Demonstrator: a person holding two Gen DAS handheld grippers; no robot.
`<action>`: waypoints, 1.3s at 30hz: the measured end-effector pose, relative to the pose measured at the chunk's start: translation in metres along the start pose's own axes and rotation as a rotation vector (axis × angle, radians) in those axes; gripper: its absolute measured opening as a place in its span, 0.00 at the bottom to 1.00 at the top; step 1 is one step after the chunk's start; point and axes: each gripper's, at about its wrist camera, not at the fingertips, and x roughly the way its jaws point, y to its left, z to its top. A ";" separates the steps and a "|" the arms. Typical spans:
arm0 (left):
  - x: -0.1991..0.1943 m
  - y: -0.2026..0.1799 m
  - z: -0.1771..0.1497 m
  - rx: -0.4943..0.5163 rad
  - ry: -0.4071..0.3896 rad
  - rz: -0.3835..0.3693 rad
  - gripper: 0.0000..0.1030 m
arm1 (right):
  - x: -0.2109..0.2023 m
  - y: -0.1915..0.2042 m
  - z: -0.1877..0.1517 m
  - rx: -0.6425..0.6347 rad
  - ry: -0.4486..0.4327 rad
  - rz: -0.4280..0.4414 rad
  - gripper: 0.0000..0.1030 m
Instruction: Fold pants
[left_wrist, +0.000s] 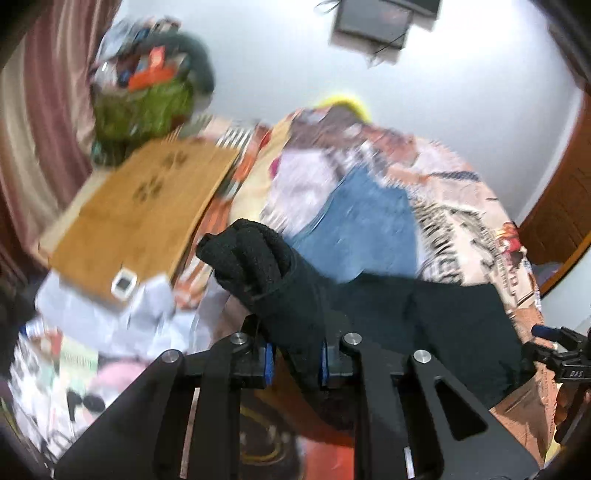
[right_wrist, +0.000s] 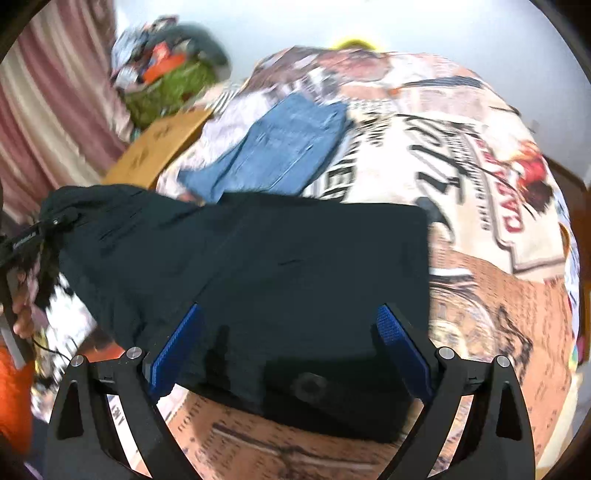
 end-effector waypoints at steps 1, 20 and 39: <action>-0.003 -0.007 0.006 0.015 -0.016 -0.007 0.17 | -0.004 -0.007 -0.001 0.018 -0.009 -0.005 0.91; -0.018 -0.228 0.035 0.341 -0.082 -0.286 0.16 | -0.006 -0.067 -0.044 0.133 0.038 -0.033 0.90; 0.015 -0.292 -0.049 0.518 0.230 -0.422 0.75 | -0.038 -0.082 -0.066 0.170 -0.004 -0.054 0.90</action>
